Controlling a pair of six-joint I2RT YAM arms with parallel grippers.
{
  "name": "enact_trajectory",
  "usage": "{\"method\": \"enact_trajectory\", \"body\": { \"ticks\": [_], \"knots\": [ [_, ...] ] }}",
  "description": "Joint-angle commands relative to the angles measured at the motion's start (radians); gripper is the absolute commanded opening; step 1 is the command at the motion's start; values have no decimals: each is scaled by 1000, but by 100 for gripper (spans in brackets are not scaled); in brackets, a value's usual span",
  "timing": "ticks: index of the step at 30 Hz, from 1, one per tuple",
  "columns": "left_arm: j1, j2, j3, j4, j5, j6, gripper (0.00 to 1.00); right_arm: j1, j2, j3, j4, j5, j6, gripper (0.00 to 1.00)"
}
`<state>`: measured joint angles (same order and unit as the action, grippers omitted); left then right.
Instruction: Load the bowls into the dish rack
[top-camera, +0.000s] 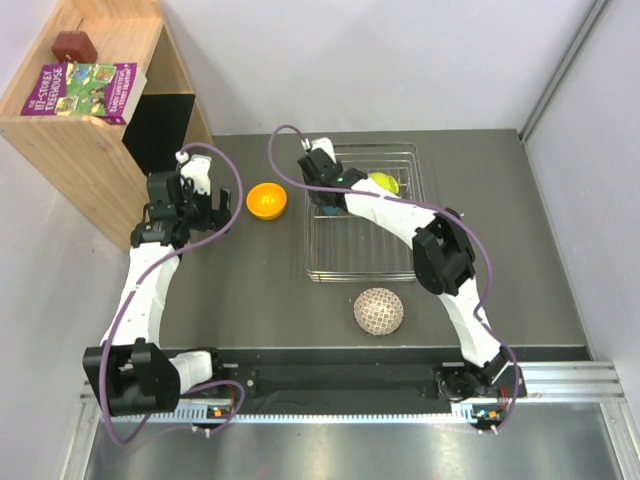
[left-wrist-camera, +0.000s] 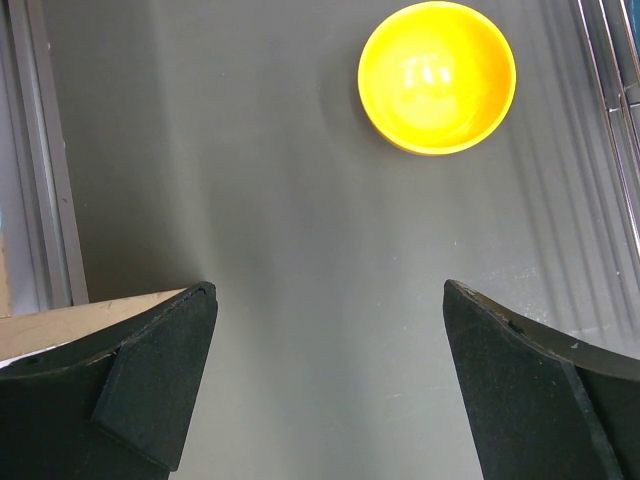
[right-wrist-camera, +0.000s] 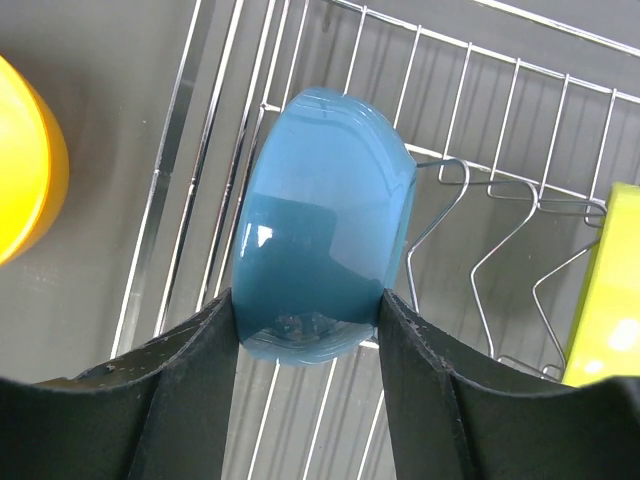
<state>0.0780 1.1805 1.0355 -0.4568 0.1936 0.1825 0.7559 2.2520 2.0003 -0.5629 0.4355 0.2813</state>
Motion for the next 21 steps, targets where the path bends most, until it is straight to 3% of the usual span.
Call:
{"method": "enact_trajectory", "body": {
  "ticks": [1, 2, 5, 11, 21],
  "knots": [
    [6, -7, 5, 29, 15, -3, 99, -7, 11, 15, 6, -41, -5, 26],
    [6, -7, 5, 29, 15, -3, 99, -7, 8, 17, 6, -41, -10, 38],
    [6, -7, 8, 26, 21, -6, 99, -7, -5, 17, 9, -40, -21, 56],
    [6, -7, 11, 26, 27, -9, 99, -6, -25, 23, 11, 2, -54, 84],
    [8, 2, 31, 27, 30, -11, 99, -6, -81, 57, 11, 103, -140, 90]
  ]
}}
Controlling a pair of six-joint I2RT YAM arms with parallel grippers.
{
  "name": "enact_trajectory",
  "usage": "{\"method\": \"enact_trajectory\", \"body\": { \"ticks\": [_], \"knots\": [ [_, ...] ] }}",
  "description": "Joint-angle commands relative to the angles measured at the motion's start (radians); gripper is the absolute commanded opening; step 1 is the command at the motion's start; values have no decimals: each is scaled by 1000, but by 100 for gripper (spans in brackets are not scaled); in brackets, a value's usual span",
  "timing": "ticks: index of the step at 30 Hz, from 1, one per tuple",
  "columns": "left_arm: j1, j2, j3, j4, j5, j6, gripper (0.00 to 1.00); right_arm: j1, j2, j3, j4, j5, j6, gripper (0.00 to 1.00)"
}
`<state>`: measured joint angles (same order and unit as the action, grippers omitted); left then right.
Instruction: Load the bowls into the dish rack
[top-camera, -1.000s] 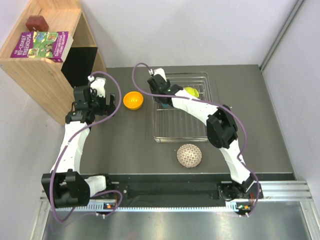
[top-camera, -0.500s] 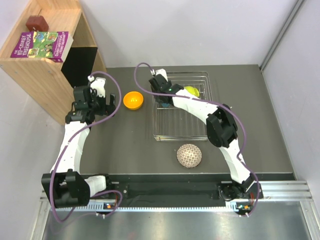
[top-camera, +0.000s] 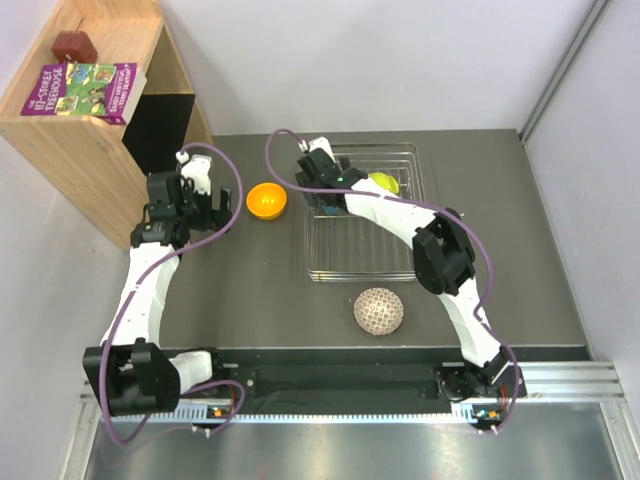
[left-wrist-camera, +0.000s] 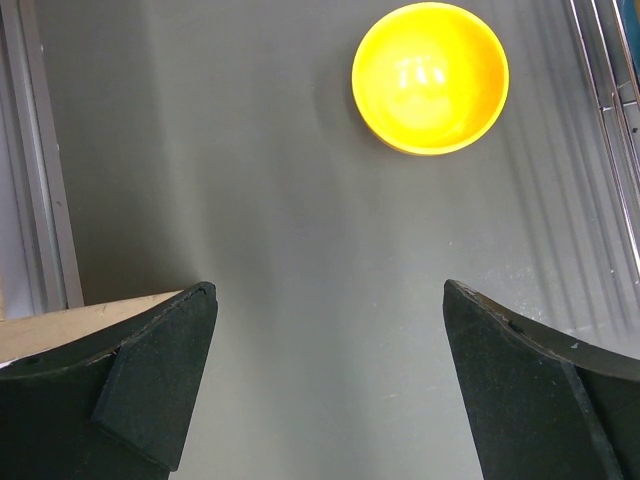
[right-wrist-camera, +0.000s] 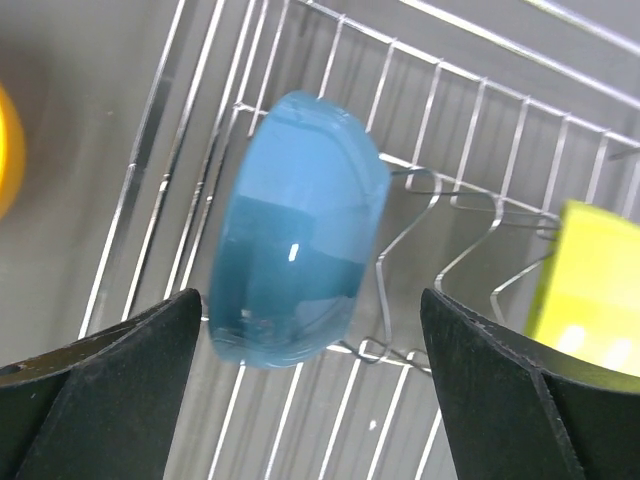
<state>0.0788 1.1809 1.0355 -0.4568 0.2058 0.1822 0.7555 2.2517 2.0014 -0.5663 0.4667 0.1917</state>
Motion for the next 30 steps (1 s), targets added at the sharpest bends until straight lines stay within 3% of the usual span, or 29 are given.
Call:
{"method": "enact_trajectory", "body": {
  "ticks": [1, 5, 11, 16, 23, 30],
  "knots": [
    [6, 5, 32, 29, 15, -7, 99, -5, -89, 57, 16, 81, -67, 90],
    [6, 32, 37, 43, 6, -1, 99, -8, -136, 53, 40, 84, -113, 91],
    [6, 88, 37, 89, -5, 3, 99, -24, -228, 28, 66, -100, -204, 100],
    [6, 151, 57, 112, -5, 3, 99, -36, -277, -3, 66, -180, -274, 100],
    [4, 314, 145, 150, -14, 2, 99, -93, -401, -58, 25, -405, -360, 100],
    [-2, 480, 250, 170, 10, -39, 99, -205, -514, -128, -49, -522, -461, 100]
  ]
}}
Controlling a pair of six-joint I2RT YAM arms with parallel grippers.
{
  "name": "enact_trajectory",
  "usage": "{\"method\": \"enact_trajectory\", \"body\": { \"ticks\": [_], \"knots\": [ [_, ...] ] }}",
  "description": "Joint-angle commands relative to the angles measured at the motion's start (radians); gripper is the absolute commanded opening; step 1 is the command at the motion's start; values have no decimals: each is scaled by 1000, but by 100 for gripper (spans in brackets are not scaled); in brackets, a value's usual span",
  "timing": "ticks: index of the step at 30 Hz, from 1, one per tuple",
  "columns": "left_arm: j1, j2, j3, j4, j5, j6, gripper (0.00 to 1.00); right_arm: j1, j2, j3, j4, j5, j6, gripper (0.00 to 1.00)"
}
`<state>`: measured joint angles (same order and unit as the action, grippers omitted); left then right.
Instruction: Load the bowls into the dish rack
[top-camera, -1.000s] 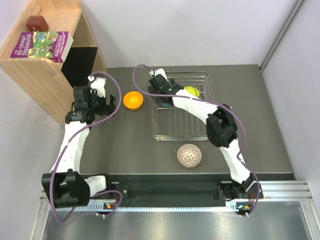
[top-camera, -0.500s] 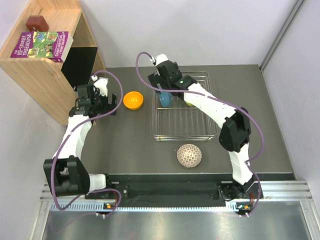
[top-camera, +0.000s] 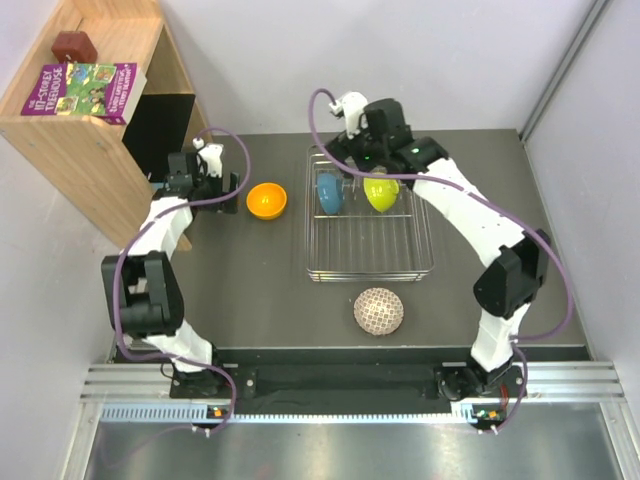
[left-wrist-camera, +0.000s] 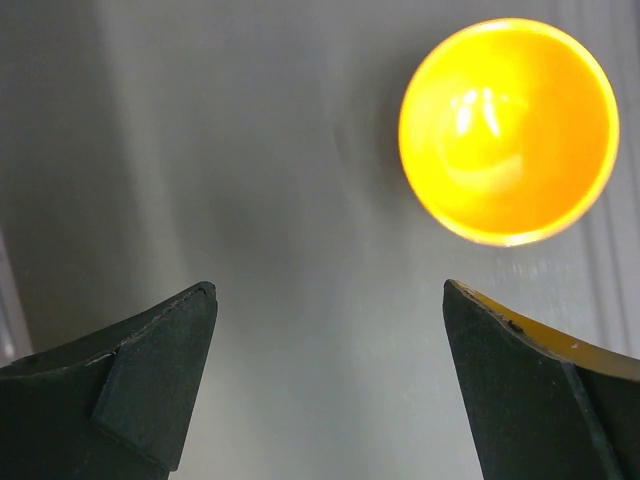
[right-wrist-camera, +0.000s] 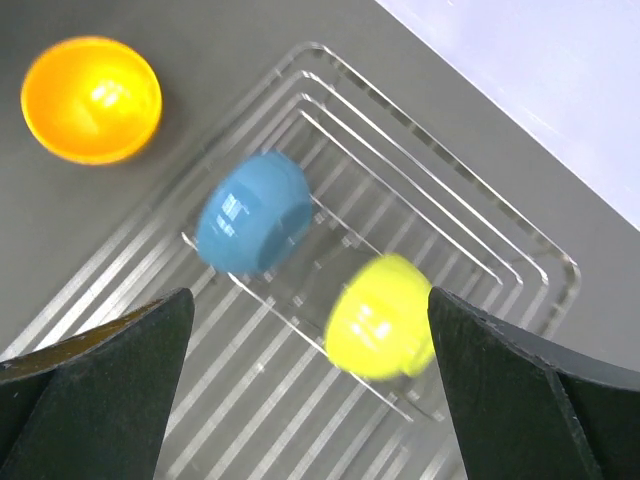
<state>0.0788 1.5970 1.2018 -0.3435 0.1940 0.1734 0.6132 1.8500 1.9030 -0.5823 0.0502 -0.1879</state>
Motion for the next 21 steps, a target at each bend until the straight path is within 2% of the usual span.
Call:
{"method": "enact_trajectory", "body": {
  "ticks": [1, 7, 16, 21],
  "knots": [
    [-10, 82, 99, 54, 21, -34, 99, -76, -126, -42, -36, -111, -87, 100],
    [-42, 224, 199, 54, 4, -55, 99, -150, -164, -38, -154, -162, -130, 100],
    [-135, 342, 291, 31, -22, -66, 95, -173, -250, -177, -114, -185, -110, 100],
    [-160, 376, 298, 18, -30, -61, 80, -178, -287, -216, -91, -199, -99, 100]
  ]
}}
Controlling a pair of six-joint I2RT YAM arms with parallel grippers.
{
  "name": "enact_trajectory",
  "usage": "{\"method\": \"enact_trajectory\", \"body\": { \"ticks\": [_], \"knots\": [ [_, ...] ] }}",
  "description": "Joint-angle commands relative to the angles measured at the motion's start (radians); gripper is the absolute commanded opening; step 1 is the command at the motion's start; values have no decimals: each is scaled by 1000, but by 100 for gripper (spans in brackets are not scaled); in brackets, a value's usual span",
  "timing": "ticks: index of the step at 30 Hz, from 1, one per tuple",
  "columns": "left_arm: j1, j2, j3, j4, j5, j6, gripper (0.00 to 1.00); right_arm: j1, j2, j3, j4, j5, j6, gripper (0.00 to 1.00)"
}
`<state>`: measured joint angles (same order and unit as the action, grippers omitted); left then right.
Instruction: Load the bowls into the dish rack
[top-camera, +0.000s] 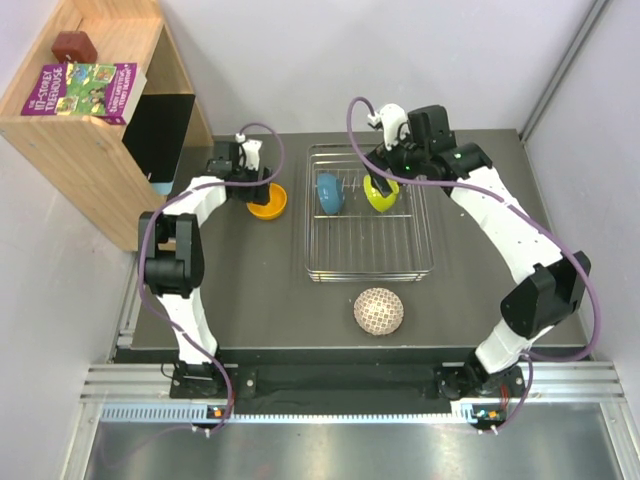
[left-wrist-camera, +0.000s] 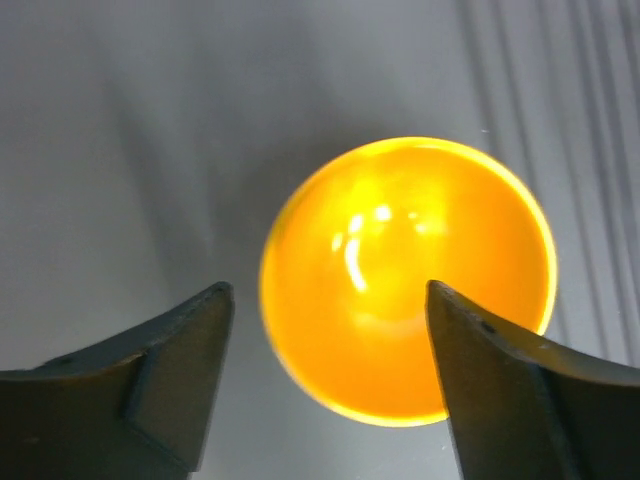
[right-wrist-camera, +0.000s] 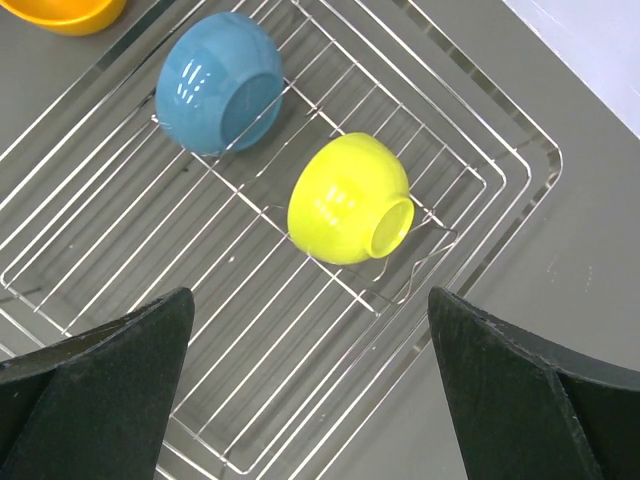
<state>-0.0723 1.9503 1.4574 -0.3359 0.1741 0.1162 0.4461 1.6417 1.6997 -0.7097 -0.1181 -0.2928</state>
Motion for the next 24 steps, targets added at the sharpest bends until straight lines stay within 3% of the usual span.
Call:
{"method": "enact_trajectory", "body": {
  "ticks": [1, 9, 16, 17, 24],
  "knots": [
    [-9, 25, 40, 12, -10, -3, 79, -9, -88, -23, 38, -31, 6, 100],
    [-18, 52, 43, -3, -8, 3, 50, -26, -121, -57, 55, -49, 12, 100],
    [-24, 55, 24, -6, -4, 7, 15, -35, -149, -72, 55, -107, 35, 100],
    [-24, 55, 21, -6, -4, 7, 3, -37, -151, -72, 53, -118, 40, 100],
    [-20, -5, 12, -83, 28, 33, 0, -44, -158, -75, 68, -244, 118, 99]
  ]
}}
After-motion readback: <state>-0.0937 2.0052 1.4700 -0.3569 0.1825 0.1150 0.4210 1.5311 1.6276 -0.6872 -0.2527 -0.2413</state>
